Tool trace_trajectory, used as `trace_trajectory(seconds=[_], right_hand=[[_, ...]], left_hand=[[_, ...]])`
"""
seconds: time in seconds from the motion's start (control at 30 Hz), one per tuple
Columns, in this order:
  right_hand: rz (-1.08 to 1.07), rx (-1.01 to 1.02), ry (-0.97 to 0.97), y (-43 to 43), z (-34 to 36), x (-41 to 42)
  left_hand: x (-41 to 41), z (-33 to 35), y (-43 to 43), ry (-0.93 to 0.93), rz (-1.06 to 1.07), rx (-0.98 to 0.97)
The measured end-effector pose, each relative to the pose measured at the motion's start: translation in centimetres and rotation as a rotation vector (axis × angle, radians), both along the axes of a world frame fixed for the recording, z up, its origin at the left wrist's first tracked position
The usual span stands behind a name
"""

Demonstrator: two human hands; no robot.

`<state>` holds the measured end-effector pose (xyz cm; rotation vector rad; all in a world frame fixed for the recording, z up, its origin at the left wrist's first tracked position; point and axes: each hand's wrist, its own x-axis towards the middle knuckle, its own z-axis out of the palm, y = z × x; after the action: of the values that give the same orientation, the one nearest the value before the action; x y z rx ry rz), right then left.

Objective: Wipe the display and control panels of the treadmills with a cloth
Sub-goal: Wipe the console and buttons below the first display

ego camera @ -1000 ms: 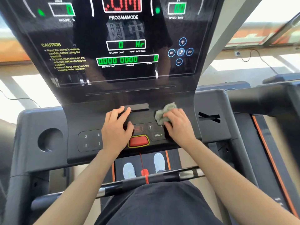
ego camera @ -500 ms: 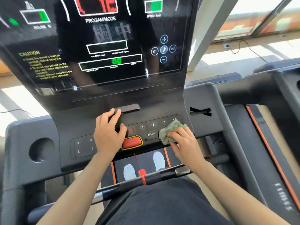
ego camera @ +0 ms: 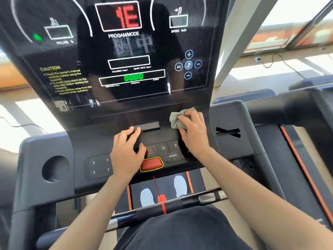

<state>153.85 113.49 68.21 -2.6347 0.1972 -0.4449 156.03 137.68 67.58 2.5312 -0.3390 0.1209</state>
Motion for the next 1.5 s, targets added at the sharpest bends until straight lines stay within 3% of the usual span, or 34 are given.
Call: trace_trajectory(seconds=[0.17,0.33,0.4,0.47,0.57,0.67,0.83,1.1,1.33,1.5], right_hand=[[0.144,0.013,-0.056,4.9,0.9,2.8],[0.44,0.007,-0.008,10.8,1.2,4.6],[0.509,0.063,-0.021,11.4,1.4,4.7],[0.487,0.128,-0.012,10.6,1.5,4.3],[0.418,0.098,-0.059,8.1,1.1,3.4],[0.266,0.068,-0.082,5.7,0.9,2.5],[0.122,0.005,-0.017,4.5,0.9,1.8],[0.43,-0.022,0.039,10.7,1.4,5.2],[0.72,-0.095,-0.007,19.5,0.7,7.0],[0.814,-0.283,0.017,21.9,-0.3,7.8]], left_hand=[[0.2,0.3,0.1,0.013,-0.007,-0.012],[0.7,0.5,1.0,0.048,0.131,-0.346],[0.9,0.9,1.4,-0.003,0.212,-0.384],[1.1,1.0,1.6,-0.119,0.175,-0.28],[2.2,0.9,0.7,-0.26,-0.056,-0.144],[3.5,0.2,-1.5,-0.238,-0.267,-0.058],[4.9,0.3,-3.0,-0.239,-0.3,0.024],[4.9,-0.1,5.1,-0.232,-0.179,0.051],[3.8,0.3,13.4,-0.163,0.13,0.11],[3.4,0.5,15.2,-0.106,0.212,0.093]])
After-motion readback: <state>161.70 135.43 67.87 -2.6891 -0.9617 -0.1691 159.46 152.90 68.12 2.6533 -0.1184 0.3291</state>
